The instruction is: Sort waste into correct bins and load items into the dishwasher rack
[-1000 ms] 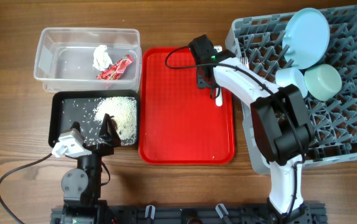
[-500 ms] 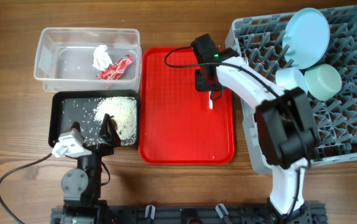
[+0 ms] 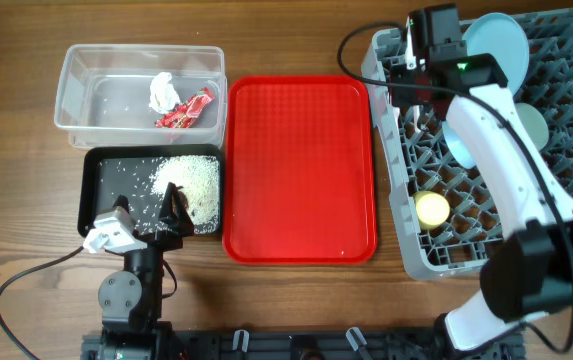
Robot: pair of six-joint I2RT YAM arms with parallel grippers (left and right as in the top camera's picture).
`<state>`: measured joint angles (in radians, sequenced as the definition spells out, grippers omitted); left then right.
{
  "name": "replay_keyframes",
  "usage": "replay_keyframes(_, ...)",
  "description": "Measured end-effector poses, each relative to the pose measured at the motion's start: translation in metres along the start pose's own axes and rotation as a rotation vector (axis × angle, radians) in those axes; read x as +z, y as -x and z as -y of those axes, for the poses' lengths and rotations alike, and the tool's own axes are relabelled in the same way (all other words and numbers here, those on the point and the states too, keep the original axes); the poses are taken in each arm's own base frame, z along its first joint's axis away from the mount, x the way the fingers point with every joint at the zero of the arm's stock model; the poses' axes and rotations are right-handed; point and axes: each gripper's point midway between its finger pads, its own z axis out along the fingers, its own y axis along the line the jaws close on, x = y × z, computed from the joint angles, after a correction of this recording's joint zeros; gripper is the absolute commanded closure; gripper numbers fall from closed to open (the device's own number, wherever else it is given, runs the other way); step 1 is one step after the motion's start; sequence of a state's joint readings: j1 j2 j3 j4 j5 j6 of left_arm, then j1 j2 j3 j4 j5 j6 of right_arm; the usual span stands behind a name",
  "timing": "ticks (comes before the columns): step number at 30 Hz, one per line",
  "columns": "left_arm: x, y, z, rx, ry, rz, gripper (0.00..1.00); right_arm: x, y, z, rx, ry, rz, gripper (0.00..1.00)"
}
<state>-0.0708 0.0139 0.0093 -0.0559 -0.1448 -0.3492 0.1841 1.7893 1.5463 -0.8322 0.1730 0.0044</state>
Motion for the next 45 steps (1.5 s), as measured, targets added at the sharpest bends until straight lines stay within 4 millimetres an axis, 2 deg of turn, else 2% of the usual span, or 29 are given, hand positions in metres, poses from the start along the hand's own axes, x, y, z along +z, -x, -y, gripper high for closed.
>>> replay_keyframes(1,0.000,0.000,0.000,0.000,0.000,0.000,0.00,0.010,-0.005,-0.004,-0.028,0.010,-0.028,0.63)
replay_keyframes(2,0.000,0.000,0.000,0.000,0.000,0.000,0.00,0.016,-0.008,-0.008,-0.049,0.017,-0.045,0.55)
replay_keyframes(4,0.000,0.000,0.000,0.000,0.000,0.000,0.00,0.022,-0.011,-0.012,-0.081,0.022,-0.059,0.53)
replay_keyframes(8,0.000,0.000,0.000,0.000,0.000,0.000,0.00,0.019,-0.009,-0.013,-0.076,0.023,-0.047,0.51)
replay_keyframes(9,0.000,0.000,0.000,0.000,0.000,0.000,0.00,0.016,-0.007,-0.013,-0.073,0.025,-0.039,0.50)
replay_keyframes(11,0.000,0.000,0.000,0.000,0.000,0.000,0.00,-0.003,-0.001,-0.017,-0.067,0.046,0.001,0.49)
replay_keyframes(15,0.000,0.000,0.000,0.000,0.000,0.000,0.00,-0.105,0.022,-0.044,-0.092,0.163,0.230,0.43)
replay_keyframes(16,0.000,0.000,0.000,0.000,0.000,0.000,0.00,-0.144,0.024,-0.054,-0.108,0.210,0.315,0.38)
replay_keyframes(17,0.000,0.000,0.000,0.000,0.000,0.000,0.00,-0.175,0.023,-0.062,-0.126,0.249,0.381,0.24)
replay_keyframes(18,0.000,0.000,0.000,0.000,0.000,0.000,0.00,-0.197,0.020,-0.068,-0.137,0.284,0.426,0.00)
replay_keyframes(19,0.000,0.000,0.000,0.000,0.000,0.000,0.00,-0.232,0.013,-0.078,-0.165,0.348,0.494,0.00)
replay_keyframes(22,0.000,0.000,0.000,0.000,0.000,0.000,0.00,-0.292,-0.006,-0.095,-0.220,0.491,0.606,0.00)
replay_keyframes(23,0.000,0.000,0.000,0.000,0.000,0.000,0.00,-0.301,-0.010,-0.098,-0.229,0.522,0.622,0.00)
replay_keyframes(26,0.000,0.000,0.000,0.000,0.000,0.000,0.00,-0.313,-0.017,-0.101,-0.242,0.565,0.637,0.00)
replay_keyframes(34,0.000,0.000,0.000,0.000,0.000,0.000,0.00,-0.294,-0.049,-0.095,-0.267,0.538,0.496,0.00)
replay_keyframes(37,0.000,0.000,0.000,0.000,0.000,0.000,0.00,-0.296,-0.053,-0.087,-0.268,0.503,0.500,0.00)
replay_keyframes(39,0.000,0.000,0.000,0.000,0.000,0.000,0.00,-0.307,-0.053,-0.072,-0.252,0.453,0.556,0.00)
replay_keyframes(43,0.000,0.000,0.000,0.000,0.000,0.000,0.00,-0.350,-0.046,-0.032,-0.194,0.345,0.801,0.00)
replay_keyframes(45,0.000,0.000,0.000,0.000,0.000,0.001,0.00,-0.356,-0.050,-0.012,-0.160,0.274,0.885,0.00)
